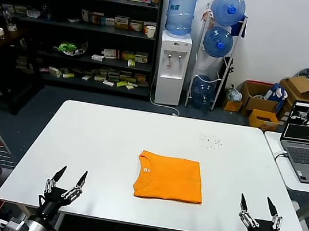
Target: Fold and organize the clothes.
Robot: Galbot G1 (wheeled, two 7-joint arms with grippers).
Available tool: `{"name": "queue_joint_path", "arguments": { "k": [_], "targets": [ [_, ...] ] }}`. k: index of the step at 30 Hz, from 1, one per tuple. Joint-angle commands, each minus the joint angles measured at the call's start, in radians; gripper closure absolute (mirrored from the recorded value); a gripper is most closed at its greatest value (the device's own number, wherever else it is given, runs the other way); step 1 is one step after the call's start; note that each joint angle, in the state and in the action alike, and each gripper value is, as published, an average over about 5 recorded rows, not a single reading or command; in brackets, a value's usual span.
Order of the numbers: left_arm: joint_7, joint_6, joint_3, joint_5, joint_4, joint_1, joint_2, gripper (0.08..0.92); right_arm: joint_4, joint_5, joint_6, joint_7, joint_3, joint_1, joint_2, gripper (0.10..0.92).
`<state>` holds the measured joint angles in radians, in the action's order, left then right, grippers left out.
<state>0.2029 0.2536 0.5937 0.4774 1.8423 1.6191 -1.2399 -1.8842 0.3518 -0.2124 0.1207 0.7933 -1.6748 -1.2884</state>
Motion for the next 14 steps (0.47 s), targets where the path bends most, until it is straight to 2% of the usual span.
{"name": "queue_joint_path", "arguments": {
  "k": [1,14],
  "targets": [
    [0.029,0.035,0.048,-0.028,-0.001,0.034,-0.002,0.177,0.009,-0.032,-0.033,0.025,0.021,-0.008,-0.026,0.203],
    [0.019,0.03,0.046,-0.031,0.002,0.031,-0.009,0.177,0.004,-0.028,-0.033,0.021,0.02,-0.007,-0.034,0.203]
  ]
}}
